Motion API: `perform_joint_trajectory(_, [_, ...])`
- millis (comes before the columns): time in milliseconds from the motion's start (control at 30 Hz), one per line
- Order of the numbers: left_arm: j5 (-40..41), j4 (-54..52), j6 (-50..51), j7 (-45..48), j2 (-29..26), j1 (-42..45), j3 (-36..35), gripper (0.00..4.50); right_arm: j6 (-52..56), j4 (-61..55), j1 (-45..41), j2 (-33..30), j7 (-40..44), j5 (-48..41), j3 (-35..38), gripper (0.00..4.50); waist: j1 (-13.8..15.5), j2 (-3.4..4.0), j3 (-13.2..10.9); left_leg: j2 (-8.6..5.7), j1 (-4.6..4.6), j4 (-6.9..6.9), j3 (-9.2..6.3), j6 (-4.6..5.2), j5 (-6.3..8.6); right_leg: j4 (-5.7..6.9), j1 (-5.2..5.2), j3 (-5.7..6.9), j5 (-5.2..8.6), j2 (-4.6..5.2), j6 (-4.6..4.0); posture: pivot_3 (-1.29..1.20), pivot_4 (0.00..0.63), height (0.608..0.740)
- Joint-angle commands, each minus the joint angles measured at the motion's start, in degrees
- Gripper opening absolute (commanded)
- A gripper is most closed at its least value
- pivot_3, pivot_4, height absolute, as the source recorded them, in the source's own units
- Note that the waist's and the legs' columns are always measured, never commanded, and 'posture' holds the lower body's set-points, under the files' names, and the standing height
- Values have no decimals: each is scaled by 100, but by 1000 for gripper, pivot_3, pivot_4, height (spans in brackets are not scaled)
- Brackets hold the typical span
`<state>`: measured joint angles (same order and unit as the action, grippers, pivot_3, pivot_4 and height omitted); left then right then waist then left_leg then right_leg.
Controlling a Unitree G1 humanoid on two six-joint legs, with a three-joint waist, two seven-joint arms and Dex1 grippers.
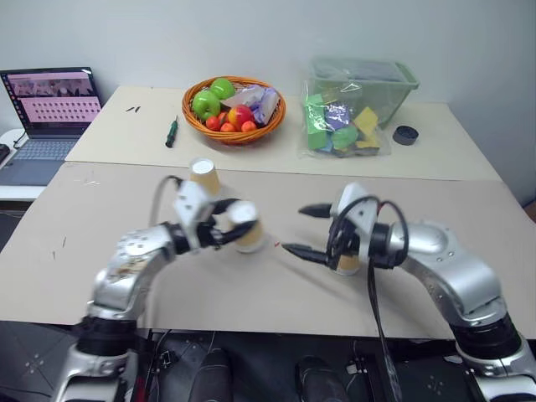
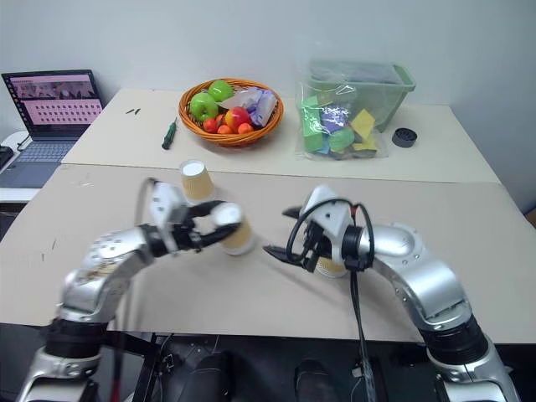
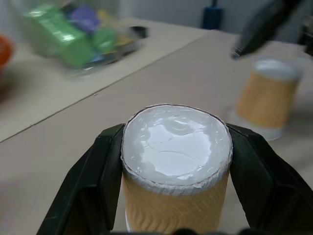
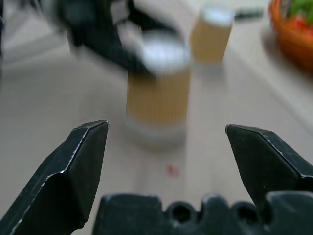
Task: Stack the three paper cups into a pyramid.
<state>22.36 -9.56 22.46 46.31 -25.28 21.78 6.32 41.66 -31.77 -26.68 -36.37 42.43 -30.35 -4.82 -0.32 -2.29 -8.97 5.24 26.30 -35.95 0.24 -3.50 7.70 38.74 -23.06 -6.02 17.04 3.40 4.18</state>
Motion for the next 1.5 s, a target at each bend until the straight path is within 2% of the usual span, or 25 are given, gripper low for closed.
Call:
perform_joint_trajectory(33, [-283,495,-381,36,338,323,322,2646,216,-298,68,-161,-25,-105,96,4500,5,0,0,0,0,3,-2,1,1,-2,-1,1,0,0,0,0,150,692])
perform_joint_trajectory(133, [-428,843,-576,40,535,455,395,2646,322,-387,51,-165,-102,-117,80,4500,6,2,0,-1,4,3,-3,2,0,3,-6,1,0,0,-1,0,150,692])
perform_joint_trajectory(167, [-447,894,-616,48,558,470,386,3646,353,-424,51,-163,-123,-144,102,4500,-16,2,0,-2,3,2,-3,2,0,3,-6,1,0,0,-1,0,150,692])
perform_joint_trajectory(267, [-457,914,-687,110,559,480,332,4435,412,-480,44,-151,-181,-175,132,4500,-50,2,0,-2,3,3,-5,2,0,4,-7,1,0,0,-1,0,150,692])
perform_joint_trajectory(467, [-240,227,-441,71,212,326,-73,4435,331,-354,124,-136,-187,-123,29,4500,-45,2,0,-3,3,3,-6,2,0,3,-6,1,0,1,0,0,150,692])
perform_joint_trajectory(700, [1032,-1637,1210,-645,-441,-723,-1558,4435,132,-71,221,-181,-47,40,-58,4500,-98,4,-2,-2,3,7,-6,2,0,3,-7,0,1,1,0,0,150,692])
perform_joint_trajectory(800, [1440,-1948,1772,-1338,-396,-1024,-2207,4435,89,-16,205,-162,-25,71,-54,4500,-46,5,-3,-2,1,3,-8,1,0,5,-5,2,1,3,1,0,150,692])
perform_joint_trajectory(900, [768,-1507,1716,-2313,-227,-1095,-2442,4435,66,17,151,-119,-18,57,-34,4500,-16,5,-3,-2,-2,-6,-13,1,-1,5,4,10,1,3,2,0,150,692])
perform_joint_trajectory(1033, [-343,-406,761,-3191,147,-786,-2084,4435,57,55,100,-108,10,88,-72,4500,-5,3,-3,-5,-4,-7,-15,3,-2,4,6,10,-1,4,2,0,150,692])
perform_joint_trajectory(1200, [-618,433,191,-3209,442,-314,-1854,4435,76,45,89,-137,47,99,-30,4500,33,-1,-6,-7,8,0,-16,3,-2,-4,0,10,-2,4,0,0,150,692])
perform_joint_trajectory(1500, [-918,2246,-764,-2657,425,761,-1519,4435,103,-49,169,-150,3,116,-2,4500,43,-1,-6,-8,8,7,-17,2,-3,-4,-3,14,-1,3,0,0,150,692])
